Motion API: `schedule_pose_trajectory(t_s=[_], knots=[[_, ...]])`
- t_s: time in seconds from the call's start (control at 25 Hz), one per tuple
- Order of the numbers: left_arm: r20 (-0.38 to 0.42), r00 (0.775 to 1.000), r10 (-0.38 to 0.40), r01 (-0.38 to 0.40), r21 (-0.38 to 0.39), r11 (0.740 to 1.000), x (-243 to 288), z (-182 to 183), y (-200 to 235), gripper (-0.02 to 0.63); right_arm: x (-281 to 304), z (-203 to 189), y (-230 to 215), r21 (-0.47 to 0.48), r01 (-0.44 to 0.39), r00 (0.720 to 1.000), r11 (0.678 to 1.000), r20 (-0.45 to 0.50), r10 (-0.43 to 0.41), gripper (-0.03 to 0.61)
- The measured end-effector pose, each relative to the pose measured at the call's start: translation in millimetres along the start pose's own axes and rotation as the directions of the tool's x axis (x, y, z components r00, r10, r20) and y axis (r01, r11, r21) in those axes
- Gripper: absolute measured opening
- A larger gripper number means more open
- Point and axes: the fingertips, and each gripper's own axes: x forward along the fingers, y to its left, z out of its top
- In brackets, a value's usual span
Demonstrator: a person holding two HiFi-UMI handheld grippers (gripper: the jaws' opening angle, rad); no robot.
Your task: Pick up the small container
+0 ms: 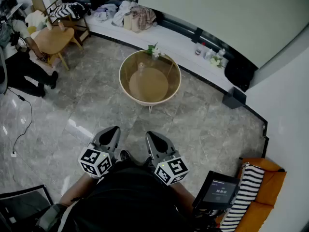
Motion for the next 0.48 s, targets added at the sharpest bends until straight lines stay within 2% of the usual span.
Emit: schedule_pose_trajectory(t_s=[0.48], knots=[[-0.003, 1.0, 0.005, -0.005, -0.005, 1.0, 0.6, 0.9, 2.1, 0.003, 0.2, 0.3, 1.3, 0.0, 0.001, 1.0, 1.0, 0.002, -0.001, 0.005]])
